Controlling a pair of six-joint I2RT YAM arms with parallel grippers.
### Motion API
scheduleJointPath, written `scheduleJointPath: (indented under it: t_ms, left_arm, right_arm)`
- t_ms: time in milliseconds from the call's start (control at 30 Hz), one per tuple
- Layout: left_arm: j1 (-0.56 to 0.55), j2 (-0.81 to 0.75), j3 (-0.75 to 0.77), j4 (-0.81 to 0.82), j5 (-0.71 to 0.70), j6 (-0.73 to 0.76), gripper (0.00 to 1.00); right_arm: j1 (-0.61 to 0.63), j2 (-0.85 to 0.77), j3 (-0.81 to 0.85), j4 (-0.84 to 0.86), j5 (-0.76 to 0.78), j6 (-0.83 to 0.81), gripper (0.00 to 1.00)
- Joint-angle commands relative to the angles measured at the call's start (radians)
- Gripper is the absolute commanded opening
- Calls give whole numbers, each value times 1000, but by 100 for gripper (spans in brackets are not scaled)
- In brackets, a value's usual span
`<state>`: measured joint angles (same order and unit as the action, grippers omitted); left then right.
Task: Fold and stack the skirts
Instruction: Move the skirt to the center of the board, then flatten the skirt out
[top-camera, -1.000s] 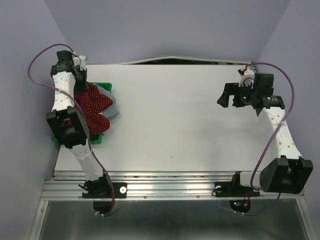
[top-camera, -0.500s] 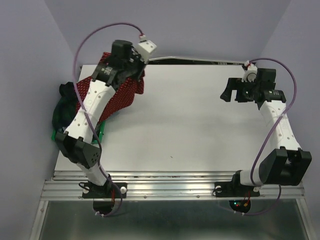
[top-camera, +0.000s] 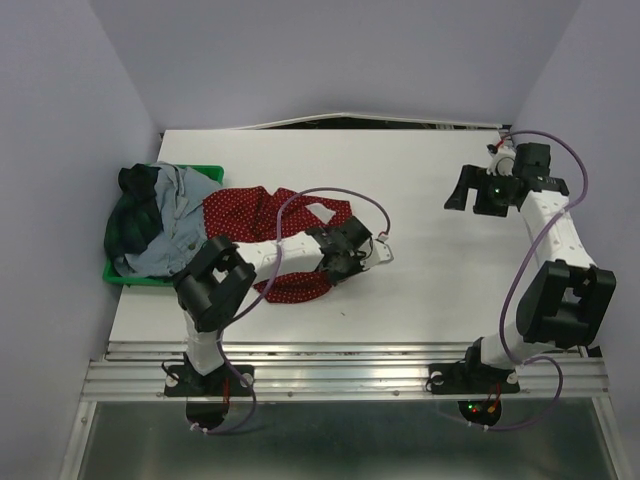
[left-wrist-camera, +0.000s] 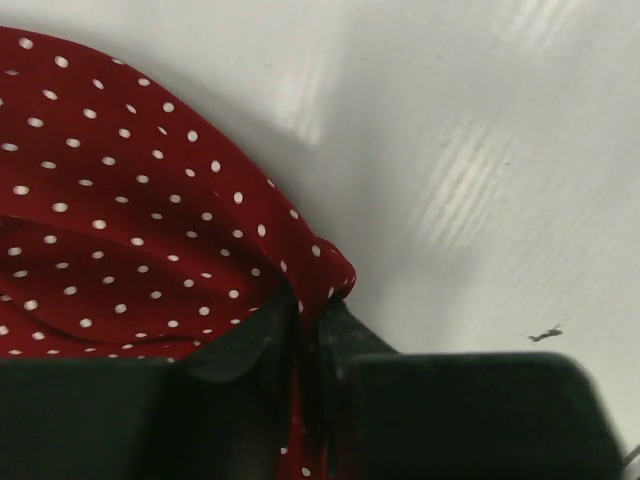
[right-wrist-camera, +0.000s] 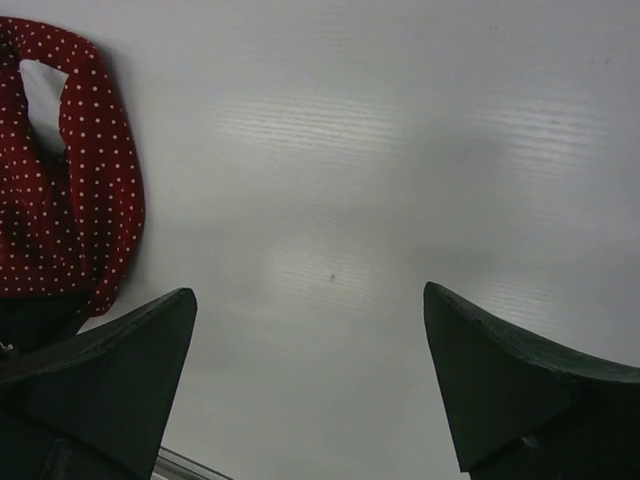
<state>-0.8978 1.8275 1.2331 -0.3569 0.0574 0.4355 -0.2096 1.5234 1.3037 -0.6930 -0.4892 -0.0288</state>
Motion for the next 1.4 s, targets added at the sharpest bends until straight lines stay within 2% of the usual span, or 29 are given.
scheduleJointPath:
  t_ms: [0,33,100,133,167,300,433,533,600,733,867,967,1033,1167,1200,1300,1367]
  left_arm:
    - [-36,-65,-7,107,-7,-9,34]
    - [-44,-80,-7,105,-1,-7,40]
    - [-56,-125,-4,98,28,-3,57]
    - [-58,-176,15,89,54,0,80]
    - [-58,-203,34,61,100,-4,90]
    - [-3,-273,172,-23,192,-41,93]
    - [221,-183,397,-149,286,-138,89]
    - [385,-117,477,-189,289,-190,87]
    - [451,-65,520,-204,239,-204,87]
    - [522,19,551,-246,191,-224,87]
    - [551,61,540,-225,163,-239,86]
    - [551,91,552,-205,131,-242,86]
    - [551,116,574,-214,111,-241,86]
    - [548,211,649,-270,56,-212,86]
    - [548,222,654,-277,55,-207,86]
    - [547,250,643,-263,76,-184,86]
    - [537,268,638,-245,73,-181,84]
  right_arm:
    - [-5,-20,-23,-19,-95,-39,100]
    - [-5,-23,-26,-17,-139,-49,100]
    - [-5,-38,-37,-10,-187,-45,100]
    - [-5,-40,-40,6,-237,-31,100]
    - [-5,-40,-49,16,-259,-20,99]
    - [25,-19,-69,75,-339,26,91]
    - [139,21,-78,190,-293,144,71]
    - [304,76,-22,236,-185,161,66]
    - [404,130,29,227,-151,174,63]
    - [490,311,176,202,-85,188,63]
    - [521,469,328,230,9,234,60]
    - [544,602,481,185,23,265,58]
    - [561,676,552,149,49,267,60]
    - [595,748,586,116,72,265,72]
    - [595,756,586,113,61,267,72]
    - [595,776,572,116,22,270,69]
    - [595,782,559,113,-6,268,62]
